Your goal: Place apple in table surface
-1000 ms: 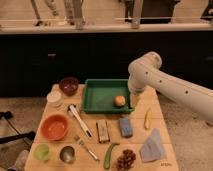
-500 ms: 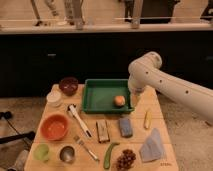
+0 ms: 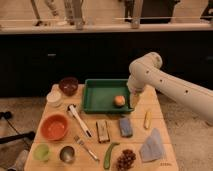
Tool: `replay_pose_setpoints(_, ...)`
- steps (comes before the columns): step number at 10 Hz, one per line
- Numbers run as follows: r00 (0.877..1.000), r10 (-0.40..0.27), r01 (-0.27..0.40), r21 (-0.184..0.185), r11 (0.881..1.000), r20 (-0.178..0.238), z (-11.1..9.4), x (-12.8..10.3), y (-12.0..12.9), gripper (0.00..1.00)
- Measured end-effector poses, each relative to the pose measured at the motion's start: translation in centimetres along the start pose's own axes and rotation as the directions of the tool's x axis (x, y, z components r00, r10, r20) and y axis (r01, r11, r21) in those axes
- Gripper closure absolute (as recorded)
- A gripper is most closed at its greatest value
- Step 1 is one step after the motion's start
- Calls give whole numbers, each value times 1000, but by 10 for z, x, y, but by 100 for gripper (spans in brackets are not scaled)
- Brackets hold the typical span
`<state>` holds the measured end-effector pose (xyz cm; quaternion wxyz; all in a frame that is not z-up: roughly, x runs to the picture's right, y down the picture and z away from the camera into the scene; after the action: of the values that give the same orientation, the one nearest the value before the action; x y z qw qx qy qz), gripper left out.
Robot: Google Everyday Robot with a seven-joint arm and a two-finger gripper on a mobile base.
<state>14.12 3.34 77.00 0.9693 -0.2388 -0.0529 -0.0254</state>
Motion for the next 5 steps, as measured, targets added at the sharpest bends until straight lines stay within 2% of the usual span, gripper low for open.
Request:
replay_pose_setpoints(2, 999, -34, 34, -21, 999, 13, 4, -10, -6, 20)
replay_pose_setpoints(5, 997, -76, 77, -53, 996, 10, 13, -23, -19, 20)
